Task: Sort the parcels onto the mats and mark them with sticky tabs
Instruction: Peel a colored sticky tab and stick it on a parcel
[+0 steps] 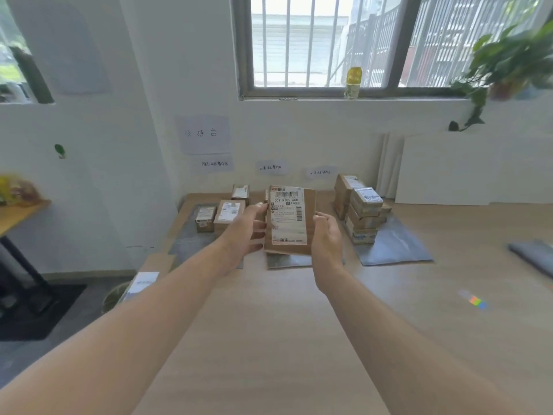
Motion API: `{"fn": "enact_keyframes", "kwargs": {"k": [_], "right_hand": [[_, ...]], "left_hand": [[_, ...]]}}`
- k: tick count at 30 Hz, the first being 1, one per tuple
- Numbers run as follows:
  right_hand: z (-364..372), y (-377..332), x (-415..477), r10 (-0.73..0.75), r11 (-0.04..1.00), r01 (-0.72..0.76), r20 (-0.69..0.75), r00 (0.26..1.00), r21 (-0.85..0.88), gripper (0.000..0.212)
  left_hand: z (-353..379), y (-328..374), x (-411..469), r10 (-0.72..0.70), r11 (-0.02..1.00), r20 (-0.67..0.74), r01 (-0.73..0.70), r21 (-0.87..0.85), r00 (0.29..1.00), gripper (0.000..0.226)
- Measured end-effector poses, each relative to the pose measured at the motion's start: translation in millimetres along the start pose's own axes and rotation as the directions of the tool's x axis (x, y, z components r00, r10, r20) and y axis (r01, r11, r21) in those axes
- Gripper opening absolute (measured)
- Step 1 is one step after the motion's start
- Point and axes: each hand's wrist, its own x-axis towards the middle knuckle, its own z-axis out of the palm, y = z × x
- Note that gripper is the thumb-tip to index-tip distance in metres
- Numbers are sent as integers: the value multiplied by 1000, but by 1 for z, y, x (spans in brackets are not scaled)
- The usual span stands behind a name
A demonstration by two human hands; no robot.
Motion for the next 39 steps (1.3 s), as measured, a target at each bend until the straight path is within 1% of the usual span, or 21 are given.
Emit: {"fn": "enact_keyframes", "kwargs": {"k": [4, 7, 11, 15, 18, 22, 26, 28, 32, 35, 37, 39], "right_hand": [[-44, -7, 24, 21, 999, -18, 77, 997, -35, 21], [-81, -13, 44, 12, 998, -4, 125, 992, -65, 23], [-116, 0, 79, 28, 997, -18, 138, 990, -71, 26], [-133, 20, 99, 71, 996, -63, 129, 989, -67, 34], [-141, 37, 106, 102, 994, -95, 137, 985, -55, 40], [-147, 58, 107, 132, 991, -130, 119, 984, -31, 33], [-153, 98, 100, 208, 974, -195, 111, 972, -119, 39], [-157, 121, 96, 252, 959, -236, 92, 963, -156, 36], [-161, 169, 87, 330, 930, -316, 48, 943, -188, 33], [-164, 204, 81, 391, 900, -370, 48, 919, -231, 34], [-167, 224, 78, 428, 879, -403, 50, 902, -256, 34], [-171, 239, 77, 457, 856, -427, 42, 888, -292, 31]], "left_hand": [[42, -6, 11, -3, 1000, -13, 3, -19, 1000, 31], [81, -15, 20, -3, 999, -56, 1, -40, 998, 29], [124, -26, 31, -11, 999, -83, 7, -47, 996, 34], [146, -47, 40, -34, 997, -111, 26, -73, 993, 29], [150, -62, 46, -79, 995, -144, 69, -75, 986, 36], [144, -90, 59, -160, 986, -158, 153, -60, 974, 41], [139, -131, 71, -249, 968, -118, 243, -64, 961, 42], [136, -158, 76, -293, 956, -101, 287, -66, 951, 43], [130, -209, 81, -403, 915, -79, 398, -68, 912, 48], [126, -244, 82, -475, 879, -80, 469, -84, 876, 49], [125, -263, 81, -511, 858, -73, 504, -96, 856, 47], [126, -280, 79, -539, 840, -70, 531, -113, 839, 40]]}}
